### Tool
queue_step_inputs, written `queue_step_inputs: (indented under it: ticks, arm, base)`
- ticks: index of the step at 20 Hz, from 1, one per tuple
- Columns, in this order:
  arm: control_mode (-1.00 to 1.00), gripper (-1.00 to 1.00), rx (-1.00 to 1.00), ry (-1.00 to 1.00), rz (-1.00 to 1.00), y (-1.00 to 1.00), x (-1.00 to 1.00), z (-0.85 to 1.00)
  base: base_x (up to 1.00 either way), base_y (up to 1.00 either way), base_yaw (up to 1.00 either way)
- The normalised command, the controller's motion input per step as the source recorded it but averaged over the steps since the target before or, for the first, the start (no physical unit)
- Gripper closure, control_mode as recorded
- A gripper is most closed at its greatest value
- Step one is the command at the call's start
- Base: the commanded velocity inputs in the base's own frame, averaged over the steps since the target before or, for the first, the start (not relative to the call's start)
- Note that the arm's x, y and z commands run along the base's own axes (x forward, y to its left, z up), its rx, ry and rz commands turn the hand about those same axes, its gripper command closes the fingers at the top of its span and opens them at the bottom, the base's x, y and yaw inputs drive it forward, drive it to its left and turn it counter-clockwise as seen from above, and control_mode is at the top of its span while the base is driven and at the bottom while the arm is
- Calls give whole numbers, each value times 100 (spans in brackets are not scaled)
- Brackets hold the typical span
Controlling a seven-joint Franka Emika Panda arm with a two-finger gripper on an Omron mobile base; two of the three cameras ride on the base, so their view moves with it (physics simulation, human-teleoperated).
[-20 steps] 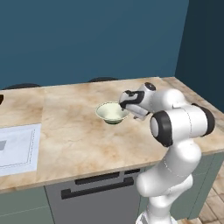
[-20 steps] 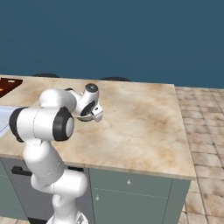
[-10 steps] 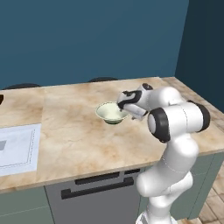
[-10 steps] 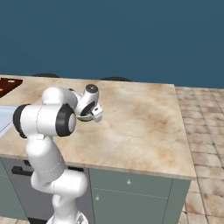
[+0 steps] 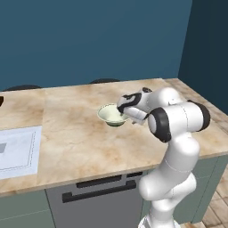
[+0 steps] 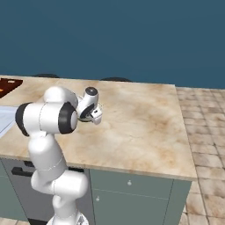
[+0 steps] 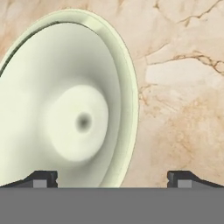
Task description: Place the two vegetables and bowl onto the tray for setting up a vegetable dip station.
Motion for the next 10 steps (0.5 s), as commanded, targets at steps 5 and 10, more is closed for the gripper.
queue_step_inputs:
  ticks: [5,10]
  arm:
    - [-100,-100,1,1,0,6,17,-10]
    - [-100,-100,2,0,0,1,25,-4]
  base:
    - [0,0,0]
    - [0,0,0]
